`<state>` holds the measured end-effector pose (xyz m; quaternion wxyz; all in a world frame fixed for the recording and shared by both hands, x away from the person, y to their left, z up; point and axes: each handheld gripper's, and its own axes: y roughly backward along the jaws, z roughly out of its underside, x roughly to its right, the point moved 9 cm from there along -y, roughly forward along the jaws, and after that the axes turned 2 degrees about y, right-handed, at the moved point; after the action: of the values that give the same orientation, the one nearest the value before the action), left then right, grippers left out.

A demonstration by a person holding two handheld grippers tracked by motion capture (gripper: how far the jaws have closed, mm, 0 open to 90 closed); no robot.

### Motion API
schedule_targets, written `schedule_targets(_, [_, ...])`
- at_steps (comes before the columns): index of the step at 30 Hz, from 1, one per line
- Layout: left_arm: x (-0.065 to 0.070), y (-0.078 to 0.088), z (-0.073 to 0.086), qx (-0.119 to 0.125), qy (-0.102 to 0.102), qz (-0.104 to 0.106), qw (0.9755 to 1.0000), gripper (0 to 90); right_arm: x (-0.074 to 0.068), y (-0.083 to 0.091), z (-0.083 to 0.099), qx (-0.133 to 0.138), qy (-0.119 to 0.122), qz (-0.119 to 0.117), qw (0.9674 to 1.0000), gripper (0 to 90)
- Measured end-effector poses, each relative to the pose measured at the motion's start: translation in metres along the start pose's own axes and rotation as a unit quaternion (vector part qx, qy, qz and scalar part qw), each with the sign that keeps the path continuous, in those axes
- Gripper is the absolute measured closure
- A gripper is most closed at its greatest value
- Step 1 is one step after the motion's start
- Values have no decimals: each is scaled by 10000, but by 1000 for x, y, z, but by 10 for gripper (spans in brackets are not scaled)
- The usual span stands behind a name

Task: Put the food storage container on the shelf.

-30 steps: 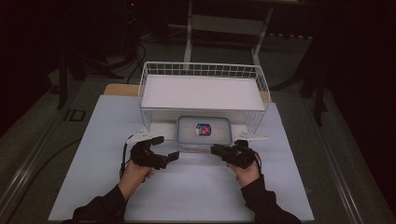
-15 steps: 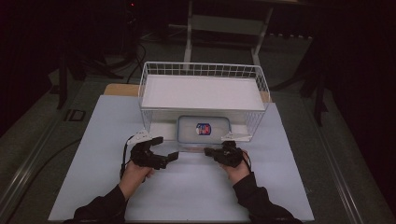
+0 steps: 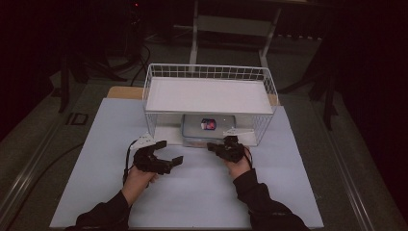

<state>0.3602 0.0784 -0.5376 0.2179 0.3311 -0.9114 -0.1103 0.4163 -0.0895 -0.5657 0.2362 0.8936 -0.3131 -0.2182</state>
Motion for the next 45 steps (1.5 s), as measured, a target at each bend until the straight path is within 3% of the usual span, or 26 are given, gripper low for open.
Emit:
schedule_targets(18, [-2, 1, 1, 37, -65, -56, 10000, 2, 29, -18, -24, 210, -322, 343, 9987, 898])
schedule_targets(28, [0, 1, 0, 50, -88, -14, 9999, 2, 23, -20, -25, 221, -289, 211, 9991, 850])
schedule_targets(32, [2, 3, -1, 65, -124, 2, 9999, 2, 15, -15, -23, 207, -248, 140, 9994, 711])
schedule_targets(33, [3, 4, -1, 59, -143, 0, 9999, 2, 13, -13, -23, 238, -232, 125, 9994, 619])
schedule_targets(35, [4, 5, -2, 73, -161, 9, 9998, 2, 11, -9, -23, 306, -209, 84, 9993, 541])
schedule_targets(37, [6, 7, -3, 90, -200, 12, 9998, 2, 8, -5, -22, 337, -168, 32, 9993, 406])
schedule_targets(38, [8, 8, -3, 82, -259, 23, 9996, 2, 5, -1, -21, 376, -157, -25, 9992, 251])
schedule_targets(41, [10, 9, -4, 80, -308, 43, 9995, 2, -1, 4, -18, 338, -111, -211, 9991, 184])
schedule_targets(45, [12, 9, -4, 92, -325, 87, 9994, 2, -6, 13, -17, 469, 67, -213, 9986, 157])
